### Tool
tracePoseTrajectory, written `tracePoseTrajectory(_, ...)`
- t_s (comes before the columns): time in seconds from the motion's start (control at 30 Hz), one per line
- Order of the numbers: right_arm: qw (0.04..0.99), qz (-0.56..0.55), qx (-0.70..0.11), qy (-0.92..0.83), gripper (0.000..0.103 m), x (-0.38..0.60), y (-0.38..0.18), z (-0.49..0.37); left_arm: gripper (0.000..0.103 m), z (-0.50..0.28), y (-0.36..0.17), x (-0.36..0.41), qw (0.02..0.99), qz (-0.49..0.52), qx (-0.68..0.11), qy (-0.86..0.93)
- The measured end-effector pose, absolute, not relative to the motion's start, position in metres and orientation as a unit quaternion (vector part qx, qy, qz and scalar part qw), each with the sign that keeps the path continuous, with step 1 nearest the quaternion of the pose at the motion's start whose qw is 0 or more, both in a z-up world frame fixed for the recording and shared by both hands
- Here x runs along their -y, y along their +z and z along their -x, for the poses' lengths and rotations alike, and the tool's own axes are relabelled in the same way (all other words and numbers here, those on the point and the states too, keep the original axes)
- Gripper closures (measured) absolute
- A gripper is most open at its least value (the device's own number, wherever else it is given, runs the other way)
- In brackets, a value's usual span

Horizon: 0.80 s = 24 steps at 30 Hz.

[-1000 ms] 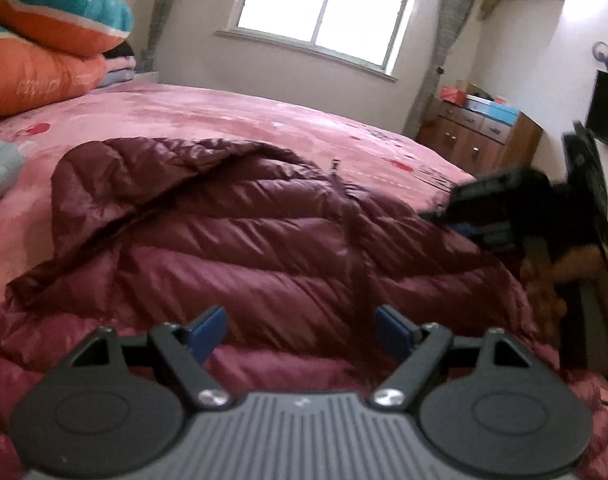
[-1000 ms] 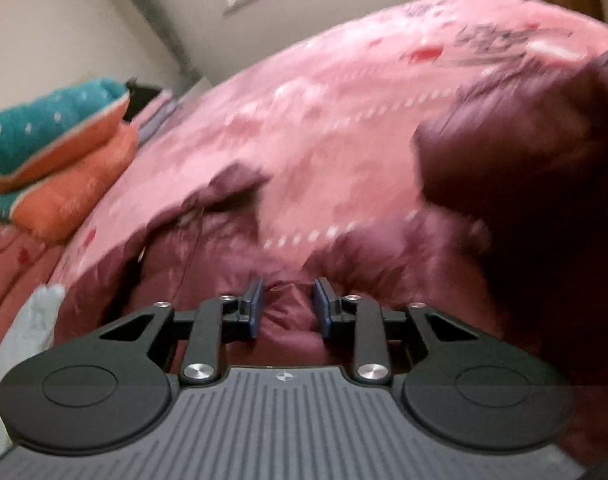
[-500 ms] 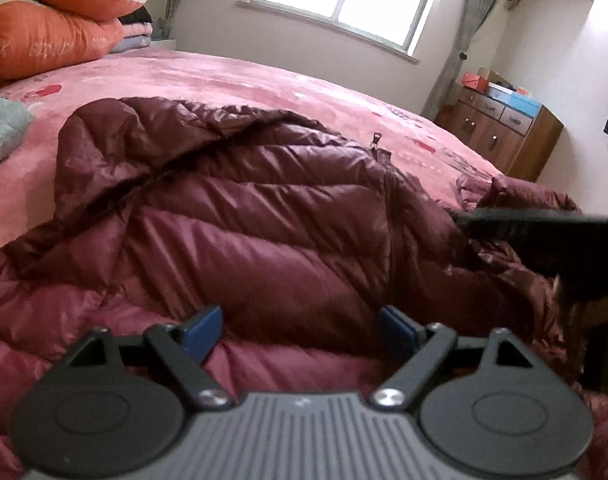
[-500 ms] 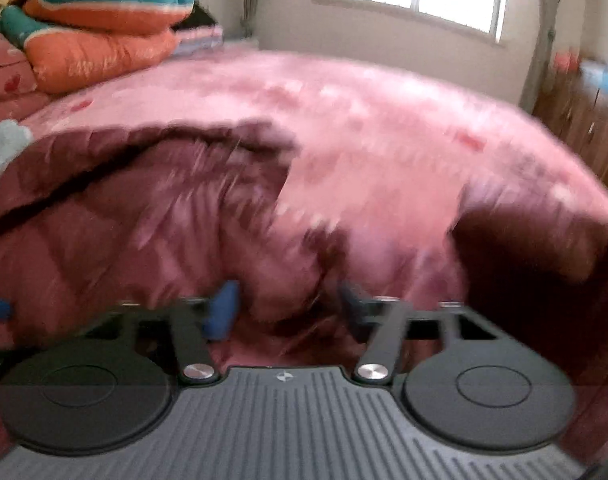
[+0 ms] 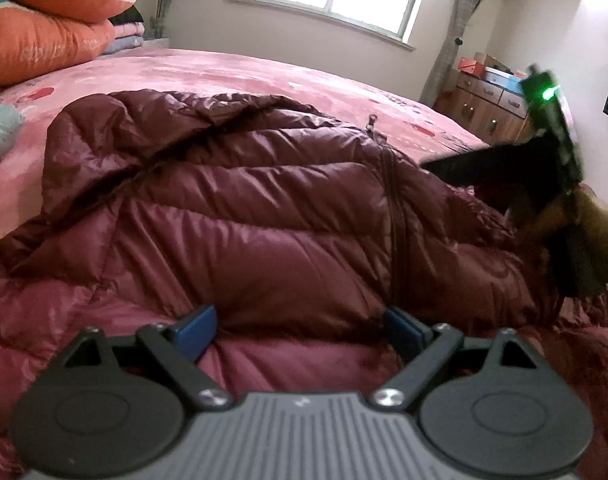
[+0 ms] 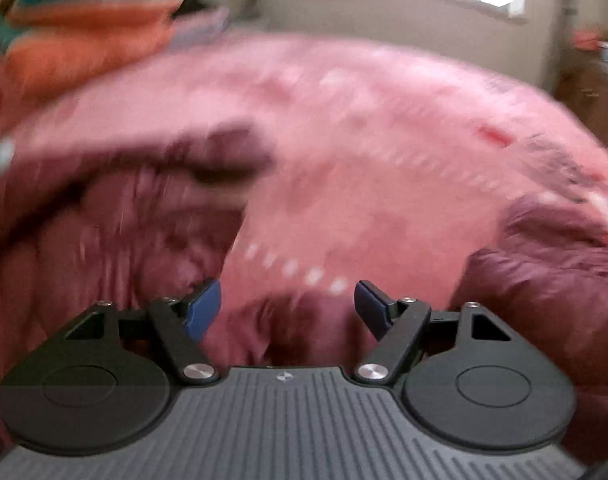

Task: Fold large clothes

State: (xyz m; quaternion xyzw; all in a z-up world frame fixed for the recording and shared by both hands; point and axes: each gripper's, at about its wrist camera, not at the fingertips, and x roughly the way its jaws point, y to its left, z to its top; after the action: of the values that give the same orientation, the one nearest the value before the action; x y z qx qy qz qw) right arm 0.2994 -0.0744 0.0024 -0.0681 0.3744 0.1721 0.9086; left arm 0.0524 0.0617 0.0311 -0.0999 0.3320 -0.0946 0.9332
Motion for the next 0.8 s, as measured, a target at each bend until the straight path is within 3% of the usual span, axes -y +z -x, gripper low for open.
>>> tracePoseTrajectory(0.1,0.899,0.093,-0.387,0.185,0.003,0.071,-0.011,-0.297,0.012,-0.054,0.030,-0.063,0.932,0.103,-0.334,-0.096)
tracePoseTrajectory(0.23,0.890,0.059,-0.410,0.192,0.003,0.088,-0.019,-0.298,0.012,-0.056,0.030,-0.064,0.931,0.105,-0.336,-0.097)
tracePoseTrajectory(0.33,0.891,0.038,-0.411,0.189,0.017,0.089,-0.021,-0.288,0.011,-0.057,0.029,-0.063,0.931,0.101,-0.337,-0.097)
tracePoseTrajectory(0.5,0.904,0.045,-0.390,0.168,0.078,0.080,-0.014,-0.272,0.011,-0.057,0.029,-0.062,0.932,0.096,-0.336,-0.097)
tracePoseTrajectory(0.57,0.915,0.068,-0.368,0.152,0.085,0.077,-0.006,-0.261,0.011,-0.057,0.030,-0.062,0.932,0.096,-0.336,-0.097)
tracePoseTrajectory(0.8,0.973,0.066,-0.220,-0.002,0.090,0.098,0.042,-0.230,0.010,-0.057,0.030,-0.062,0.932,0.097,-0.336,-0.097)
